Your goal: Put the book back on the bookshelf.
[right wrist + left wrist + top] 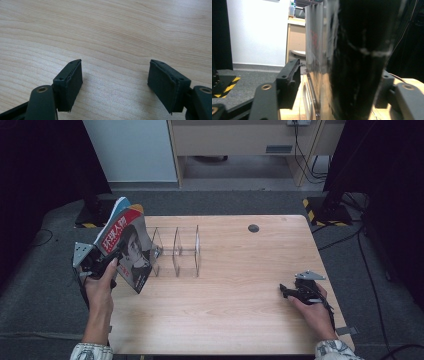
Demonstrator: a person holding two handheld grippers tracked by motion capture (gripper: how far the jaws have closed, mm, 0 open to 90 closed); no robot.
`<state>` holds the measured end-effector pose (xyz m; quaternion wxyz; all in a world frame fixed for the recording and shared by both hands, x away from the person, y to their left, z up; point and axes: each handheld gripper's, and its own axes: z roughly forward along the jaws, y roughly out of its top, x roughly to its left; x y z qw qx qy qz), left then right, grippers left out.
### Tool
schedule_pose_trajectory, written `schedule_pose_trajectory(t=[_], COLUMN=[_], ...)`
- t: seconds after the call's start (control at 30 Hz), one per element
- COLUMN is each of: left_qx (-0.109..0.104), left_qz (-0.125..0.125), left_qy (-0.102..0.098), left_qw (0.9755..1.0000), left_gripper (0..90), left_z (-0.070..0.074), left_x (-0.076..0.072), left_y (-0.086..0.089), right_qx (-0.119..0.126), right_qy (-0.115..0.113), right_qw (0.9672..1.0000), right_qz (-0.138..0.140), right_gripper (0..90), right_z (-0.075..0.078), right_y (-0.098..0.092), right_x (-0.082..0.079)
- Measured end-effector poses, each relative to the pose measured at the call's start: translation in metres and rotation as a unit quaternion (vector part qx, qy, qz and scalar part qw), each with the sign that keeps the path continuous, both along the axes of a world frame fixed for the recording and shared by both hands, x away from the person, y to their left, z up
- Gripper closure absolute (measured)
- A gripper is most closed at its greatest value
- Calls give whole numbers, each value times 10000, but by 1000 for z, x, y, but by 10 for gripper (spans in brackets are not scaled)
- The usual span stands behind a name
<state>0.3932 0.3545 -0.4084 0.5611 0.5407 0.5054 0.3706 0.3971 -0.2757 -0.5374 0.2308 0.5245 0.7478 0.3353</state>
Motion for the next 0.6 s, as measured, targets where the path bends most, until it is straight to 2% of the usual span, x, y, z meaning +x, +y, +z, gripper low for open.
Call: schedule_pose_trajectory(t=[0.27,0.43,0.6], left_qx=[65,55,99], left_qz=[8,-16,-108], left_qy=[31,134,145], left_qw=[10000,9999,9998], left_gripper=[238,150,78], left_z=[-3,-4,-7], left_x=[-2,-5,-8], left_y=[-1,1,2], right_qx=[-1,8,11], right_qy=[0,12,13], right_qw=[10000,10000,10000], right_qz=[2,1,-10], right_gripper=[277,273,265], right_z=[0,0,0], right_y=[0,0,1], right_x=[0,0,0])
